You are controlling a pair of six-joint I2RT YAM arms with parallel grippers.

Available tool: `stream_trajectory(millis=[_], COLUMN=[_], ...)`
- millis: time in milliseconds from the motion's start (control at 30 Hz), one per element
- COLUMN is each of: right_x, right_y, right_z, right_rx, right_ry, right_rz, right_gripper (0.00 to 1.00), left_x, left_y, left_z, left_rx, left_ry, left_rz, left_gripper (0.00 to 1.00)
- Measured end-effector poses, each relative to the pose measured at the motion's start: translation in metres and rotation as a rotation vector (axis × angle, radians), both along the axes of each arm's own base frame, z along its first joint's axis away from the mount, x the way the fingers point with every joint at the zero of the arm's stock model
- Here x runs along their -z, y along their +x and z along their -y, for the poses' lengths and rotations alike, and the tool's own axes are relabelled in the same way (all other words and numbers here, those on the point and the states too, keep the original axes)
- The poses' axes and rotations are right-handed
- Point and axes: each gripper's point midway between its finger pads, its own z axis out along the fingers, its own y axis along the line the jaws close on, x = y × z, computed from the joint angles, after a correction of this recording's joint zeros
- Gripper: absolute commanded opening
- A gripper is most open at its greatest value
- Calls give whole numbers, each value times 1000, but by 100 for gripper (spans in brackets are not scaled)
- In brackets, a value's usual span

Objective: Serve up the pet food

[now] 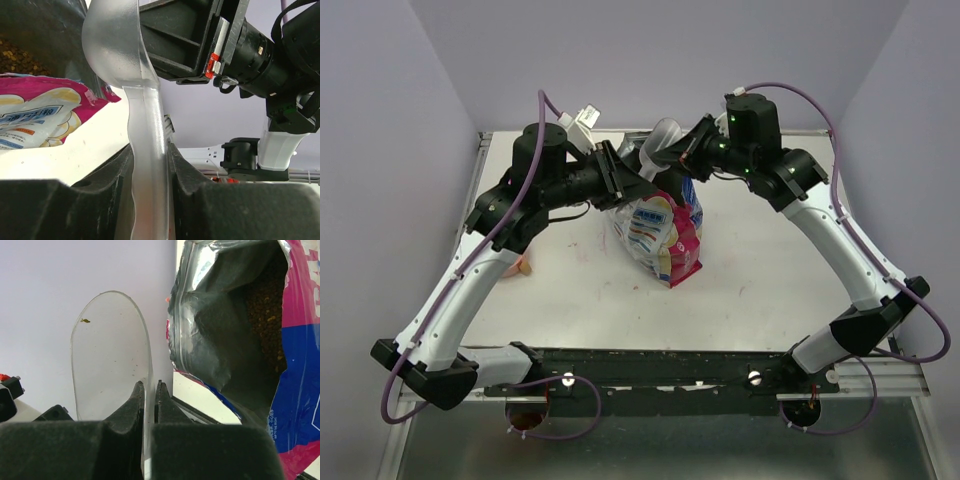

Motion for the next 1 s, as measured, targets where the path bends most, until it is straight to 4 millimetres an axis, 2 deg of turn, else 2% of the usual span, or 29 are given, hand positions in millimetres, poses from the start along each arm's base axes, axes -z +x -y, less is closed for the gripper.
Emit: stream_trajectory(millis=[33, 67, 133, 200, 333, 400, 500, 633, 867, 1000], right_x=[0, 0, 0, 0, -14, -21, -19, 6, 55, 61], right_y=[0, 0, -1, -2, -3, -4, 1, 16, 54, 54], right_z=[0, 0, 0, 3, 10, 14, 26, 45, 67, 73], right_rx=[-1, -5, -24, -55, -129, -154, -156, -129, -96, -106], right_ry=[-1, -4, -25, -83, -191, -240, -348, -535, -830, -872], right_rz=[3, 9, 32, 81, 239, 311, 383, 398, 348, 339], right_gripper=[35, 58, 83, 93, 100, 100, 100, 100, 94, 95], left_x=[0, 0, 2, 5, 12, 12, 10, 15, 40, 55], left_y=[0, 0, 2, 4, 4, -2, -15, -35, -59, -70], left_z=[0, -1, -5, -10, -34, -49, -71, -89, -103, -105], left_rx=[0, -1, -23, -45, -111, -143, -187, -207, -214, -195], left_ry=[3, 7, 33, 60, 115, 130, 154, 196, 234, 220], left_rz=[0, -2, 1, 9, 28, 43, 59, 40, -69, -129], left_gripper=[0, 0, 0, 0, 0, 0, 0, 0, 0, 0])
